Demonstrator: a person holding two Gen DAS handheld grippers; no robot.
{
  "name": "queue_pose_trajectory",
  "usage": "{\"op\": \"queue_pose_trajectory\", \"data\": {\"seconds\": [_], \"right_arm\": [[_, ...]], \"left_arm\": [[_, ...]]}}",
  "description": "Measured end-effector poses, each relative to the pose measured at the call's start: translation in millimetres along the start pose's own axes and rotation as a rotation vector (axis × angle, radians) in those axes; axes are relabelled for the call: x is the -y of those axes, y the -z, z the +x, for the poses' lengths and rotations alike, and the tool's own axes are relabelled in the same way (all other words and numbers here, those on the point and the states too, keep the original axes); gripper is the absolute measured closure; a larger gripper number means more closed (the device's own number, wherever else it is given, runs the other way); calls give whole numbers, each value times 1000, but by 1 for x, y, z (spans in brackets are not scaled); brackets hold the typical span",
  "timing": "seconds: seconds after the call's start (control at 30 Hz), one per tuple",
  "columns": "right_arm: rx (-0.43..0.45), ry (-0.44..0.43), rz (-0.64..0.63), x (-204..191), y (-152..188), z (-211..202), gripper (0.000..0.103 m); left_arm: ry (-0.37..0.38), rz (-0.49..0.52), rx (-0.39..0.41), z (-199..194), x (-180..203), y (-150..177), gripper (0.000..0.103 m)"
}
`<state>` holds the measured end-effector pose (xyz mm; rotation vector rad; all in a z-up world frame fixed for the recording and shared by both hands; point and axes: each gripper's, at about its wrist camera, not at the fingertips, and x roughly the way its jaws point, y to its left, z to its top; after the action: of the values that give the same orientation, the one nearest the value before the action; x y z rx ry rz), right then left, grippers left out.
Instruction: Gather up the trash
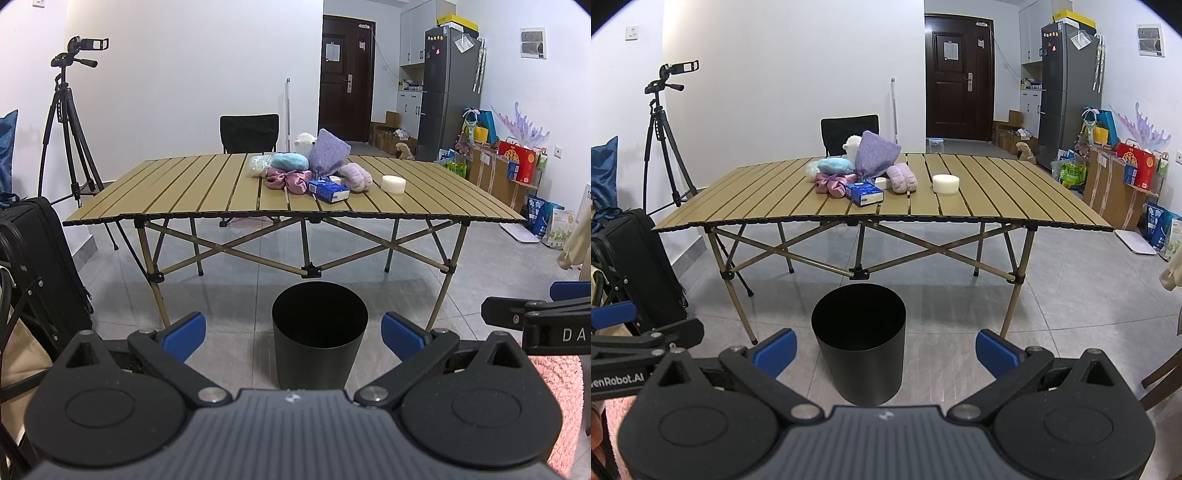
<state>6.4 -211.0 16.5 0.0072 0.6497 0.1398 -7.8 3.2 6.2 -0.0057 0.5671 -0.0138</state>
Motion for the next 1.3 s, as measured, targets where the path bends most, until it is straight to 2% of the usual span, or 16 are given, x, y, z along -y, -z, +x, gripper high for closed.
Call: {"op": "queue_pose_trajectory", "data": {"seconds": [1.3], "right_arm": [[51,1,-5,-1,-4,-8,0]], "left_arm": [[-1,-7,39,-4,-3,-8,0]]}}
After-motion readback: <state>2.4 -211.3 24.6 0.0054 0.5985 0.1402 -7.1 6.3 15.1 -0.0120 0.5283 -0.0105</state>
